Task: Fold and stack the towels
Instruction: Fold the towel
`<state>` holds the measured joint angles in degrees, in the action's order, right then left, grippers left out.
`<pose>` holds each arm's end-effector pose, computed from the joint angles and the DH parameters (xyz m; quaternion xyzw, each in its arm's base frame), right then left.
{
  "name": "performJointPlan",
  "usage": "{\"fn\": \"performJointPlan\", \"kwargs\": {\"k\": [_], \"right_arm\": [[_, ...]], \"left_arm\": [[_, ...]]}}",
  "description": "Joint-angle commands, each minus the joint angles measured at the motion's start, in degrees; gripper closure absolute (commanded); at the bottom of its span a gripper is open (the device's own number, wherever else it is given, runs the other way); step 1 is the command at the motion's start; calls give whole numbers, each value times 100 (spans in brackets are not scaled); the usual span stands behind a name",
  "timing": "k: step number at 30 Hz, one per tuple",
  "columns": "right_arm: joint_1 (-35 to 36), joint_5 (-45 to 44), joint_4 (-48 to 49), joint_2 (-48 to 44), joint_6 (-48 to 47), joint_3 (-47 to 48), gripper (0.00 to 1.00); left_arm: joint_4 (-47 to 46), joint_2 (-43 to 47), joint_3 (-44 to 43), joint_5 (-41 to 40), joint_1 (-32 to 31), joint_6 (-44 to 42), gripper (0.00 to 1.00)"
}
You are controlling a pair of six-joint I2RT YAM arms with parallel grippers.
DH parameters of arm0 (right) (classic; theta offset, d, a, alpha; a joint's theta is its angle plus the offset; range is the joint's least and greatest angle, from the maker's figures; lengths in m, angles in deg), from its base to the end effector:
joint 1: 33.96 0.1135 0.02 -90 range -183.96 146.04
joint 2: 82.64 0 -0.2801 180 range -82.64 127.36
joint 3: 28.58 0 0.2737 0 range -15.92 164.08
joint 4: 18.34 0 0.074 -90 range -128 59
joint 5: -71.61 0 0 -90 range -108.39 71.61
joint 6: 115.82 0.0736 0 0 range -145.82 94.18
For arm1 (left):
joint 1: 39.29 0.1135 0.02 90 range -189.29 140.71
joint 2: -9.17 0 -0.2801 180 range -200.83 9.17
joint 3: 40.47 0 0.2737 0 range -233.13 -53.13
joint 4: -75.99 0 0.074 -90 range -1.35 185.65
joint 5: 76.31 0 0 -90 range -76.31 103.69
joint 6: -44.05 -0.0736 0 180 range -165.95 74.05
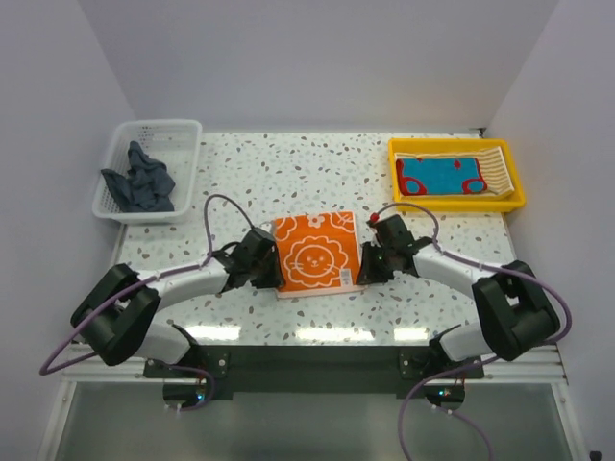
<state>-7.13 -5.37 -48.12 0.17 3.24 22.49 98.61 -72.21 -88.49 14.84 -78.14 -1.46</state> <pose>0.2488 0.1444 0.1193 -0.0091 0.9634 0.2116 0.1644 0.2243 -0.1826 0.1176 -0.0441 0.9552 -0.2016 0.2121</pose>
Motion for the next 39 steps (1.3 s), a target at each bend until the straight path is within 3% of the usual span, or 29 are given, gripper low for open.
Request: {"fn": "performJointPlan", "kwargs": {"k": [1,2,5,9,14,21,34,39], "right_arm": [[86,166,-669,-405,65,-220,80],[86,201,-713,-588,74,-177,80],[86,9,-792,-765,-49,314,78],[51,-475,-705,-355,-479,1489,79],[-28,-424,-223,700,-779,2529,79],[-178,-317,218,2001,-797,3505,79],[-696,-423,623,3083,-867,3419,80],[-767,-344,456,2979,-1164,3418,79]], "left_arm": [[806,324,415,114,-228,209,73],[815,525,337,131,-263,218,65],[1034,676,-249,18,-255,148,57],[1342,440,-1341,-728,-123,-325,56],[816,-402,-2114,-572,798,-1029,60],[551,-1643,-2898,-212,1169,-1653,72],[367,-2742,-3021,-668,1406,-1883,77],[498,-2620,-2995,-520,1415,-1926,70]]}}
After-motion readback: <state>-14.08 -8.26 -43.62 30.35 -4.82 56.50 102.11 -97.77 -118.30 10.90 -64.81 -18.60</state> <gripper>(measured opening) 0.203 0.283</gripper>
